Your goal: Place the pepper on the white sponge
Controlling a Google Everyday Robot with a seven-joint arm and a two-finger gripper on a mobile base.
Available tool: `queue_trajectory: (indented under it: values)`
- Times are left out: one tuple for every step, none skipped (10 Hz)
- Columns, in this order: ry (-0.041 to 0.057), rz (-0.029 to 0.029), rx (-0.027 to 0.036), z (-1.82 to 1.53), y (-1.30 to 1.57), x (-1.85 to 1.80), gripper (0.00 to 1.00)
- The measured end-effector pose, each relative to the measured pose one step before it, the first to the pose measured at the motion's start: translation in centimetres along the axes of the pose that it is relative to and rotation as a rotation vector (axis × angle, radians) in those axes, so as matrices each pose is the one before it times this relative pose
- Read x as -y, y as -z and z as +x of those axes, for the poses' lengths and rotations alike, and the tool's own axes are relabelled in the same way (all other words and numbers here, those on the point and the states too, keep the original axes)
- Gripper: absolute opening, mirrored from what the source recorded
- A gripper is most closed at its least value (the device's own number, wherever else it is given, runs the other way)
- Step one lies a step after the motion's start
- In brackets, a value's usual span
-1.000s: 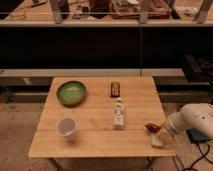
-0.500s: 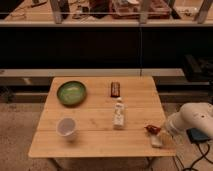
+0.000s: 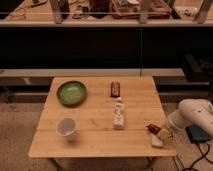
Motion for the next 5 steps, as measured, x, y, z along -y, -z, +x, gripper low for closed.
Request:
queue_trajectory:
  values:
    - [0.00210, -0.00941, 0.01102, -0.207, -0.001, 0.118, 0.80]
    - [0.00247, -0.00474, 0.00884, 0.008, 0.101, -0.015, 0.80]
    - [0.00598, -0.00646, 0.01183, 0.024, 0.196, -0.153, 0.80]
    - [0.01159, 0.00221, 0.02243, -0.225, 0.222, -0.072, 0.80]
    - [0.01824, 0.01783, 0.03775, -0.198, 0.376, -0.099, 0.80]
